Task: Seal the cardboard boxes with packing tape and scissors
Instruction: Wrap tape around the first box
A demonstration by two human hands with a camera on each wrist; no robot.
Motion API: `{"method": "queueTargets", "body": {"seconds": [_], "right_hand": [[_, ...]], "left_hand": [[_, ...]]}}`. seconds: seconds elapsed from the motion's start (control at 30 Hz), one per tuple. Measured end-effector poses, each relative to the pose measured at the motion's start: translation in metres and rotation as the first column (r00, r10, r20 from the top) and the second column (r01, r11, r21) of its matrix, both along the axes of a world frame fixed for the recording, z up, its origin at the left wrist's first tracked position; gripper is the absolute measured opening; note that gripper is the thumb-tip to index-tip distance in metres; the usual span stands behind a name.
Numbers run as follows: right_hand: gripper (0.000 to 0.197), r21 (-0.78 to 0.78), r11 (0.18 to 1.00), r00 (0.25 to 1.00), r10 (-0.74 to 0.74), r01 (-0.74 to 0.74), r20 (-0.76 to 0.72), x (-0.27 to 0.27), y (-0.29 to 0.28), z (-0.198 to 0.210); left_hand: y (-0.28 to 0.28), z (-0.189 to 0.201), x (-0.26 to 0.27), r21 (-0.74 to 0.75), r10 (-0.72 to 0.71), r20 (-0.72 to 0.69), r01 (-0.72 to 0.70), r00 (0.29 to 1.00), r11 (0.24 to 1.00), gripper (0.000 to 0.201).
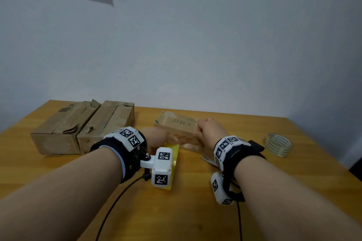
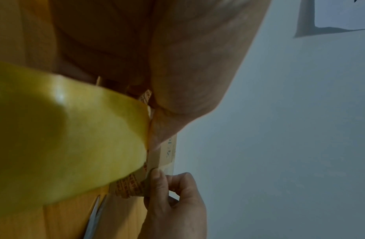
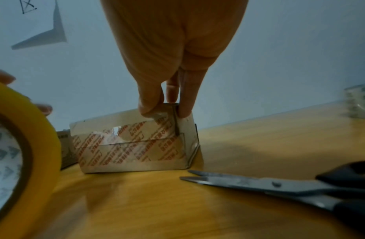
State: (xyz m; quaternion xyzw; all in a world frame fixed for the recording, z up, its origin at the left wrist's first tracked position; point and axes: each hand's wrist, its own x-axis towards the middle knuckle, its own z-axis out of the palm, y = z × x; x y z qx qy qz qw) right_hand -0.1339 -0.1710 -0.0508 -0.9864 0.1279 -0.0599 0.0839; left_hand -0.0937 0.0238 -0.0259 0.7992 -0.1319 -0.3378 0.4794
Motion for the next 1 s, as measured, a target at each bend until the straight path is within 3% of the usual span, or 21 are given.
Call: {"method": "queueTargets", "body": {"seconds": [0.1, 0.23, 0.37, 0.47, 0.6, 0.7, 0.8, 0.9, 0.97, 1.0], "right_hand": [[0.014, -0.001, 1.000, 1.000, 0.018, -0.018, 0.014, -0.005, -0.003, -0.003], [0.025, 0.084, 0.996, 0.998, -0.025, 0.029, -0.058, -0.008, -0.007, 0.002], [0.064, 0.280, 0.941, 0.981, -0.195, 0.189, -0.006, 0.001, -0.010, 0.009], [0.081, 0.237, 0.946, 0.975, -0.216, 0.221, -0.047, 0.014, -0.011, 0.003], [0.087, 0.300, 0.926, 0.973, -0.205, 0.228, -0.106, 0.024, -0.007, 0.001], [0.098, 0.103, 0.966, 0.966, -0.222, 0.236, -0.135, 0.021, -0.003, 0.013], [0.090, -0.019, 0.993, 0.985, -0.121, 0.119, -0.121, 0.014, 0.005, 0.023], [0.059, 0.134, 0.991, 0.991, 0.016, 0.002, -0.132, 0.006, 0.012, 0.029], [0.042, 0.258, 0.966, 1.000, 0.021, -0.016, -0.019, -0.001, 0.015, 0.036], [0.043, 0.292, 0.956, 0.998, -0.003, -0.014, 0.056, -0.004, 0.014, 0.040]], "left_hand": [[0.001, 0.002, 0.001, 0.039, 0.001, -0.004, -0.001, 1.000, 0.999, 0.040], [0.006, 0.006, 0.000, 0.142, -0.063, 0.021, 0.059, 0.998, 0.988, 0.046], [0.010, 0.002, 0.006, 0.115, -0.041, -0.033, 0.045, 0.999, 0.992, 0.050], [0.012, 0.004, 0.005, 0.127, -0.009, -0.040, 0.014, 0.999, 0.992, 0.038], [0.018, 0.004, 0.009, 0.145, 0.000, -0.046, 0.006, 0.999, 0.989, 0.043], [0.020, 0.001, 0.011, 0.136, -0.019, -0.053, 0.026, 0.998, 0.990, 0.051], [0.020, 0.000, 0.011, 0.113, 0.031, -0.076, -0.022, 0.997, 0.993, 0.049], [0.024, -0.002, 0.012, 0.163, 0.020, -0.031, -0.014, 0.999, 0.987, 0.052], [0.029, -0.002, 0.011, 0.171, 0.003, -0.015, -0.001, 1.000, 0.985, 0.052], [0.031, -0.003, 0.011, 0.169, 0.003, -0.016, 0.000, 1.000, 0.986, 0.051]]}}
